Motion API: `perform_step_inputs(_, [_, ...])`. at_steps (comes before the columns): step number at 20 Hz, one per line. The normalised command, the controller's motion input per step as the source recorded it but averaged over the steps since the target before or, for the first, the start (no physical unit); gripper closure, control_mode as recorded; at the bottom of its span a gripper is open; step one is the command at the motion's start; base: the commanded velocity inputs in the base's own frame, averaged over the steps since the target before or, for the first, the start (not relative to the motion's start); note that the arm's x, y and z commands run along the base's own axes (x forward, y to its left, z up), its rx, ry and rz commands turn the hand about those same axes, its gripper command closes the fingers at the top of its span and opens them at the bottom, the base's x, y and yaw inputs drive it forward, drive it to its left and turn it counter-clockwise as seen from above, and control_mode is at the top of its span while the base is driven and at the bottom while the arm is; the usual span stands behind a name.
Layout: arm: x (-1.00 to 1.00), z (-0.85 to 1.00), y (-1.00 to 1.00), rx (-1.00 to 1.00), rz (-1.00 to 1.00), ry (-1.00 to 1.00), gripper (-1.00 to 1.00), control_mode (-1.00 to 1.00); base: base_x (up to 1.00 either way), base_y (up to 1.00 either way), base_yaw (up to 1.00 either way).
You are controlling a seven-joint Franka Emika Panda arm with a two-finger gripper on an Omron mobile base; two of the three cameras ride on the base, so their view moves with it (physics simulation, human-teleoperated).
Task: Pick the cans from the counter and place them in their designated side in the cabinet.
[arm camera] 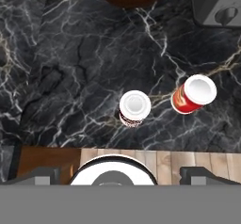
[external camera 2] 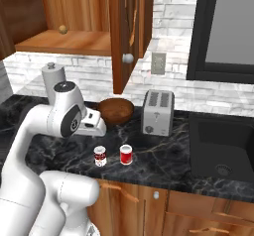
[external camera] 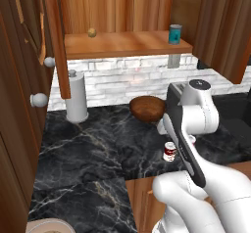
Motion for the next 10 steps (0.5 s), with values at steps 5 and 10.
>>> perform_step_inputs(5, [0.00, -0.15, -0.05, 0.00, 0.00, 0.00, -1.00, -1.00, 0.00, 0.00, 0.00])
perform_step_inputs(10, [0.00, -0.15, -0.05, 0.00, 0.00, 0.00, -1.00, -1.00, 0.00, 0.00, 0.00])
